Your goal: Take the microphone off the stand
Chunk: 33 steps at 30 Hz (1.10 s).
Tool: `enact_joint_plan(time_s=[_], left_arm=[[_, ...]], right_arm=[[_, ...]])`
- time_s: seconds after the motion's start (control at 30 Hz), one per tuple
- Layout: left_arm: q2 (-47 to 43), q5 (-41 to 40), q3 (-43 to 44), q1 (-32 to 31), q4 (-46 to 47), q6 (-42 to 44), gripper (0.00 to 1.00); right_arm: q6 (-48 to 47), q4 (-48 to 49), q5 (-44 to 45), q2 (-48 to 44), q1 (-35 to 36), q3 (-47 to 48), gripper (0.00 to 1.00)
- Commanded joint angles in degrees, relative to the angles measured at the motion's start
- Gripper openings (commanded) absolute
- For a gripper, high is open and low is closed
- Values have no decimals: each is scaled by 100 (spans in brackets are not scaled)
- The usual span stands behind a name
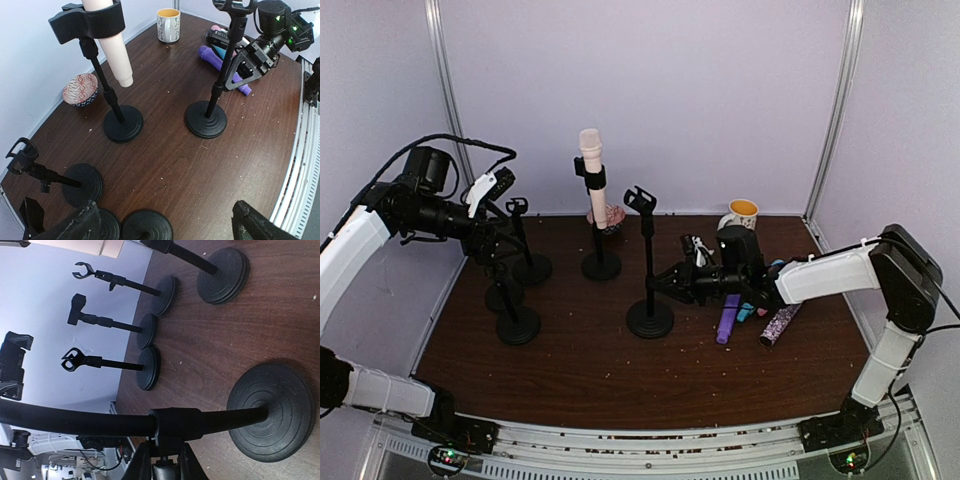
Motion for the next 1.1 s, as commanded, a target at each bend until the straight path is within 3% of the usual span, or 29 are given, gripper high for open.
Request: enact_joint_plan(time_s=[0.0, 0.27, 0.67, 1.07], left_arm=[[64, 131, 182, 38, 25, -27, 94], [77, 154, 215, 34, 26, -63, 93], [84, 147, 221, 35, -10, -46, 93], [215, 220, 326, 35, -9, -99, 93]], right_arm=[[-1418, -2447, 1771, 36, -41, 55, 0], [-2433, -3633, 2763, 208, 275, 699, 0], [-2797, -4072, 3581, 403, 400, 778, 0], [-3410, -4777, 5012, 745, 1025, 1226, 0]])
